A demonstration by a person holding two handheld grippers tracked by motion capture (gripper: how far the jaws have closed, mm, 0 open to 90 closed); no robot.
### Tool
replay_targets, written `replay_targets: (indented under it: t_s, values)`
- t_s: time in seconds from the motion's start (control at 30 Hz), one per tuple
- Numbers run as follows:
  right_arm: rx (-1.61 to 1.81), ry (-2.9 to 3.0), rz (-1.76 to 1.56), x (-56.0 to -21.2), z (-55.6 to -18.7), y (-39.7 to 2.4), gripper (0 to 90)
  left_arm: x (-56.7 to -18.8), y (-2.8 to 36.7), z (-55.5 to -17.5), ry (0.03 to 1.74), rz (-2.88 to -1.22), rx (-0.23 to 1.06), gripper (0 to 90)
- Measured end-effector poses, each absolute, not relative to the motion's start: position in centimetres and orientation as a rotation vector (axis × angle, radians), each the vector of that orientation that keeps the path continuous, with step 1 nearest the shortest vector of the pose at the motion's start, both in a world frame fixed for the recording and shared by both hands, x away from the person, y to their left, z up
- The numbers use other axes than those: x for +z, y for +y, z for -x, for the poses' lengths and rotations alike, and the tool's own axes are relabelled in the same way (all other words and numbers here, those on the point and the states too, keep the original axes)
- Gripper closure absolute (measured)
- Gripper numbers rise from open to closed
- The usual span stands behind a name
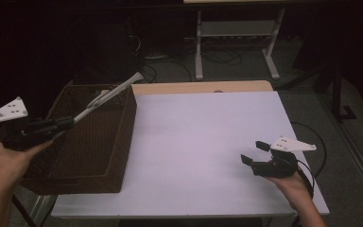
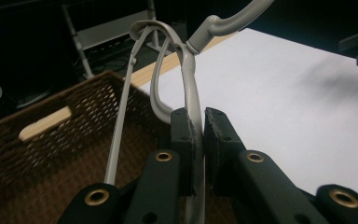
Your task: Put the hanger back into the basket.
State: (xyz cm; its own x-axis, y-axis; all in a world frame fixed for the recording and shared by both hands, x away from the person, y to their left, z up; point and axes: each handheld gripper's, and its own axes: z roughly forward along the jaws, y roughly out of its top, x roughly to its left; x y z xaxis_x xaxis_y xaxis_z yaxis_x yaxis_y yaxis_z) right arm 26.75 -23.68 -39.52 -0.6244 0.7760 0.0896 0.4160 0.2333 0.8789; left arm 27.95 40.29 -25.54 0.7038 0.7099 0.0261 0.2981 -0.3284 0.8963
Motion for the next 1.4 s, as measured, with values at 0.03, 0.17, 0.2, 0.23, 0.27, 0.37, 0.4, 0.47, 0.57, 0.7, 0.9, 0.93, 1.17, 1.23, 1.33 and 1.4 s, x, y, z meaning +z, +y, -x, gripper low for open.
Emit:
replay_targets:
  t_s: [0.03, 0.17, 0.2, 0.23, 0.27, 0.37, 0.4, 0.47, 0.57, 0.7, 0.9, 0.93, 1.17, 1.23, 1.33, 1.4]
  values:
    - [1.351, 2.146, -1.100, -39.5, -26.8, -23.7, 21.8, -25.7, 40.7, -27.9, 0.786, -1.921, 0.525, 83.1]
    - [1.349, 2.143, -1.102, -39.5, -26.8, -23.7, 21.8, -26.5, 42.1, -27.6, 0.826, -1.916, 0.525, 83.1]
    - [1.349, 2.144, -1.101, -39.5, -26.8, -23.7, 21.8, -26.7, 42.4, -27.5, 0.837, -1.912, 0.523, 83.1]
    - [1.349, 2.144, -1.101, -39.5, -26.8, -23.7, 21.8, -26.9, 42.7, -27.6, 0.840, -1.914, 0.524, 83.1]
    - [1.348, 2.145, -1.102, -39.5, -26.8, -23.7, 21.8, -27.2, 42.9, -27.5, 0.855, -1.910, 0.521, 83.1]
    - [1.345, 2.148, -1.096, -39.5, -26.8, -23.6, 21.8, -27.9, 43.4, -27.7, 0.883, -1.915, 0.521, 83.1]
    - [1.345, 2.149, -1.097, -39.5, -26.8, -23.6, 21.8, -28.1, 43.5, -27.7, 0.887, -1.917, 0.518, 83.1]
    - [1.344, 2.148, -1.097, -39.6, -26.8, -23.6, 21.8, -28.5, 43.7, -27.9, 0.898, -1.918, 0.512, 83.1]
    - [1.343, 2.148, -1.097, -39.6, -26.8, -23.6, 21.8, -29.1, 43.7, -28.3, 0.916, -1.926, 0.502, 83.0]
    - [1.344, 2.146, -1.098, -39.5, -26.8, -23.6, 21.8, -30.0, 43.7, -28.9, 0.933, -1.949, 0.487, 83.0]
    - [1.345, 2.144, -1.103, -39.5, -26.8, -23.7, 21.8, -30.8, 43.5, -29.7, 0.948, -1.967, 0.464, 82.9]
    - [1.345, 2.144, -1.101, -39.5, -26.8, -23.7, 21.8, -30.9, 43.4, -29.8, 0.945, -1.963, 0.458, 82.9]
    - [1.345, 2.142, -1.102, -39.5, -26.8, -23.7, 21.8, -31.4, 43.4, -30.3, 0.948, -1.974, 0.445, 82.7]
    - [1.344, 2.141, -1.105, -39.5, -26.8, -23.7, 21.8, -31.4, 43.5, -30.4, 0.950, -1.967, 0.442, 82.7]
    - [1.343, 2.143, -1.104, -39.5, -26.8, -23.7, 21.8, -31.4, 43.6, -30.5, 0.955, -1.954, 0.428, 82.3]
    - [1.343, 2.142, -1.096, -39.4, -26.8, -23.7, 21.8, -31.4, 43.8, -30.4, 0.945, -1.936, 0.451, 79.6]
